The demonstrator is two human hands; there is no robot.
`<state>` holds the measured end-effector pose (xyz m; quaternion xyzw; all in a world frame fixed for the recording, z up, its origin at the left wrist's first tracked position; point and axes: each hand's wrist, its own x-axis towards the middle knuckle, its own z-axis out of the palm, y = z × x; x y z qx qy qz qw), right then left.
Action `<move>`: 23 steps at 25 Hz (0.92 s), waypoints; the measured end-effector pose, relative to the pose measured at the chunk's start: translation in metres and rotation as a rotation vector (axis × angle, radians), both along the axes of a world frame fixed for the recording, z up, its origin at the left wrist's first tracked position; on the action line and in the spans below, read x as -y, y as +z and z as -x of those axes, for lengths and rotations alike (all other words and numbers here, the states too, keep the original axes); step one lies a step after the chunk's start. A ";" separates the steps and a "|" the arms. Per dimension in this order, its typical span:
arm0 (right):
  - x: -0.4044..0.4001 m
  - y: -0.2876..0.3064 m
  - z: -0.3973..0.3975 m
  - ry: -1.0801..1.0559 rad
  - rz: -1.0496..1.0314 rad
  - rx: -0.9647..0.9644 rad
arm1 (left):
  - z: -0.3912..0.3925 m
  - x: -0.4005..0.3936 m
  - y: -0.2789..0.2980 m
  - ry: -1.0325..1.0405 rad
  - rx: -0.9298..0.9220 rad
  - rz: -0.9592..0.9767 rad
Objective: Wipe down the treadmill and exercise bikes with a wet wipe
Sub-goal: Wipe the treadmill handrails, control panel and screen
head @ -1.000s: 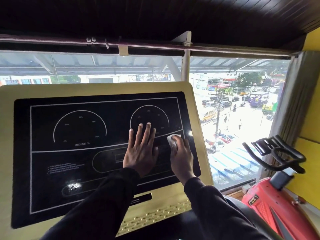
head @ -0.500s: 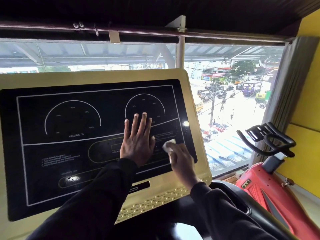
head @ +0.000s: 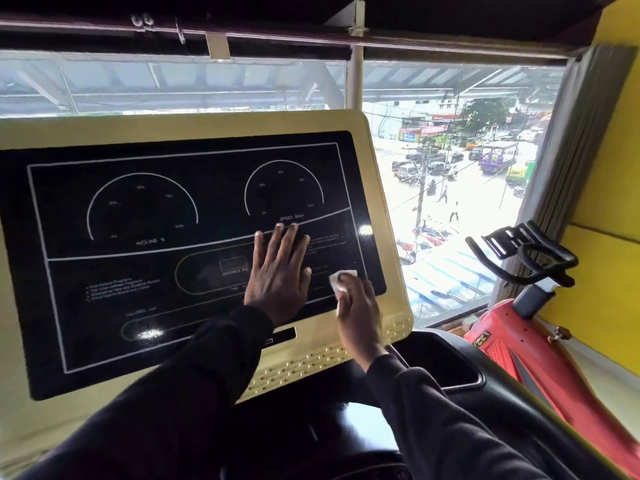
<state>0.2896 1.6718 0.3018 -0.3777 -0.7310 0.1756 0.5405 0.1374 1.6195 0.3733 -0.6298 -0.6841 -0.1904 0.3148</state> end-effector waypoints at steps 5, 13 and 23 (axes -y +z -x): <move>0.000 -0.026 -0.018 0.096 -0.123 0.078 | -0.003 0.000 -0.022 0.076 -0.140 0.039; 0.027 -0.050 -0.019 0.093 -0.095 0.154 | -0.007 0.002 -0.024 0.073 -0.105 0.057; 0.048 -0.064 -0.010 0.114 -0.094 0.116 | -0.008 0.003 -0.026 0.071 -0.110 0.041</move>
